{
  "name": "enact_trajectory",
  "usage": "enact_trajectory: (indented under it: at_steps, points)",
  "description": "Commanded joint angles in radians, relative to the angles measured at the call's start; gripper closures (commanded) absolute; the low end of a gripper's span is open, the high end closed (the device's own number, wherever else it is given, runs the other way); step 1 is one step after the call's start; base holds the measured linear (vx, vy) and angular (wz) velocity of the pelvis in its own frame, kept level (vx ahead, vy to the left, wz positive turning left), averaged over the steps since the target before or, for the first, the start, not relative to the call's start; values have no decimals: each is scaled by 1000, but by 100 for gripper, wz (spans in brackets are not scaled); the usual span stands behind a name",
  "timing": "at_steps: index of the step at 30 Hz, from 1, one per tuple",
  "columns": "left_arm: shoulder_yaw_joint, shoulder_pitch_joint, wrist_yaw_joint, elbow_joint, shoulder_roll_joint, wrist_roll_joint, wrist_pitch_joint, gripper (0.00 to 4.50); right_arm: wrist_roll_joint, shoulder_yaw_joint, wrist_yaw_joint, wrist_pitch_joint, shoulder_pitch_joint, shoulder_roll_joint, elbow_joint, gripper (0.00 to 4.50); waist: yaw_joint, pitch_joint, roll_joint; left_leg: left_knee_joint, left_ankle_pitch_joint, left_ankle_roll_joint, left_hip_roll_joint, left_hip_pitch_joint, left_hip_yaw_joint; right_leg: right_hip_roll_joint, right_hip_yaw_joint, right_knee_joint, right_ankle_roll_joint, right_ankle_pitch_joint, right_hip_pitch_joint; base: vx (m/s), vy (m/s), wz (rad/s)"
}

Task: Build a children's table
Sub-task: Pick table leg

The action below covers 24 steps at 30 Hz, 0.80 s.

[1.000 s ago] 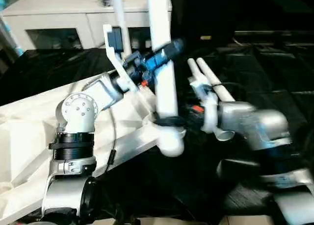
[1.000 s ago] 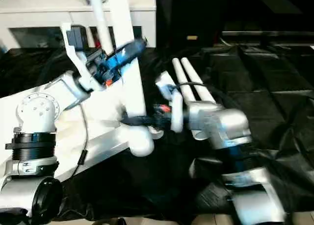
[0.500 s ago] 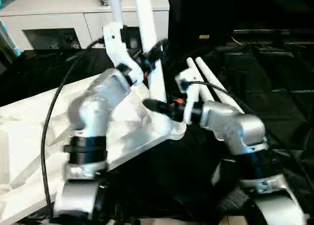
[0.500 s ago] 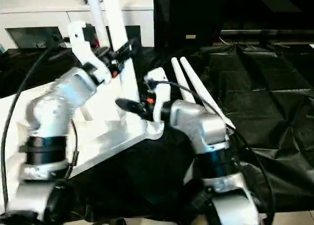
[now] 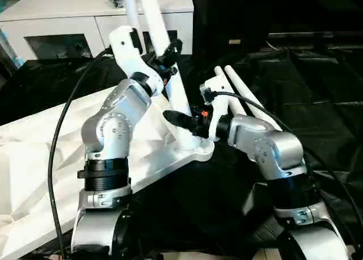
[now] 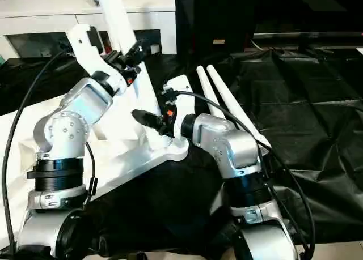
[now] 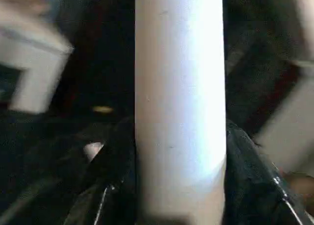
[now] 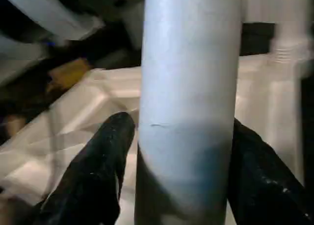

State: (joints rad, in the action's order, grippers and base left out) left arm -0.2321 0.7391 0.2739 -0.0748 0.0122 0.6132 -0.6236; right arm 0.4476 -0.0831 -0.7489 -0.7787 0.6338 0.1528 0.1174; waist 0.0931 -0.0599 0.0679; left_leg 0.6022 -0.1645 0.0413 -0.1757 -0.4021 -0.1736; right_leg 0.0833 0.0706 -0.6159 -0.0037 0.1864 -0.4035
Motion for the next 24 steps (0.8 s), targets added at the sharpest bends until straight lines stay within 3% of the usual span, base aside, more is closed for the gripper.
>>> enact_trajectory:
  at_steps: [1, 2, 3, 4, 5, 6, 7, 8, 11, 12, 16, 18, 24]
  points:
    - [27, -6, 92, 12, 11, 38, -3, 269, 56, 5, -86, -16, 12, 9, -35, 141, 3, 85, 9, -61, -184, -15, -41, 24, 21, 54, -39, 64, -211, 59, 61, 0, 0, 0]
    - [27, -12, 184, 20, 29, 92, -34, 269, 77, -6, -177, -16, 8, 54, -33, 136, 2, 86, 2, -59, -170, -20, -40, 23, 20, 54, -38, 60, -222, 34, 63, 0, 0, 0]
    - [24, -20, 300, 29, 50, 152, -55, 269, 91, -27, -279, -11, 2, 105, -37, 136, 3, 87, 2, -56, -156, -30, -39, 22, 17, 54, -38, 57, -236, 17, 63, 0, 0, 0]
    - [24, -20, 300, 29, 50, 152, -55, 269, 91, -27, -279, -11, 2, 105, -37, 136, 6, 87, -3, -55, -152, -39, -38, 22, 16, 55, -37, 59, -242, 18, 64, 0, 0, 0]
    - [37, -32, 408, 38, 79, 182, -62, 269, 106, -49, -359, -17, -2, 145, -49, 136, 11, 86, 1, -53, -141, -54, -41, 20, 15, 55, -37, 56, -251, 24, 64, 0, 0, 0]
    - [63, -51, 525, 55, 115, 209, -81, 269, 121, -64, -416, -23, -2, 172, -56, 136, 10, 85, -7, -54, -140, -61, -41, 20, 14, 54, -37, 59, -250, 32, 63, 0, 0, 0]
    - [63, -51, 525, 55, 115, 209, -81, 269, 121, -64, -416, -23, -2, 172, -56, 136, 13, 85, -5, -53, -138, -65, -40, 19, 15, 56, -37, 56, -252, 43, 65, 0, 0, 0]
    - [78, -65, 630, 67, 150, 258, -131, 269, 135, -78, -458, -30, 2, 192, -54, 136, 11, 84, -2, -55, -140, -69, -42, 19, 14, 56, -38, 57, -253, 62, 62, 0, 0, 0]
    - [76, -68, 697, 69, 169, 307, -165, 269, 142, -101, -507, -33, 5, 215, -50, 136, 11, 81, 2, -54, -177, -53, -42, 26, 11, 55, -38, 62, -260, 129, 55, 0, 0, 0]
    - [74, -67, 719, 68, 175, 324, -175, 270, 144, -110, -529, -34, 6, 223, -48, 164, 11, 80, 3, -57, -196, -44, -44, 26, 13, 55, -39, 63, -257, 150, 55, 0, 0, 0]
    - [69, -60, 757, 68, 181, 357, -180, 270, 144, -128, -562, -34, 10, 232, -33, 189, 11, 77, 1, -61, -237, -19, -46, 28, 15, 56, -41, 67, -238, 211, 53, 0, 0, 0]
    - [68, -59, 759, 67, 179, 365, -174, 270, 138, -134, -564, -30, 12, 229, -24, 202, 11, 76, -3, -62, -243, -11, -45, 28, 16, 57, -43, 69, -225, 241, 52, 0, 0, 0]
    - [63, -65, 759, 71, 168, 382, -178, 270, 137, -139, -549, -23, 7, 215, -20, 252, 12, 77, -2, -61, -226, -7, -44, 26, 17, 57, -43, 70, -204, 254, 52, 0, 0, 0]
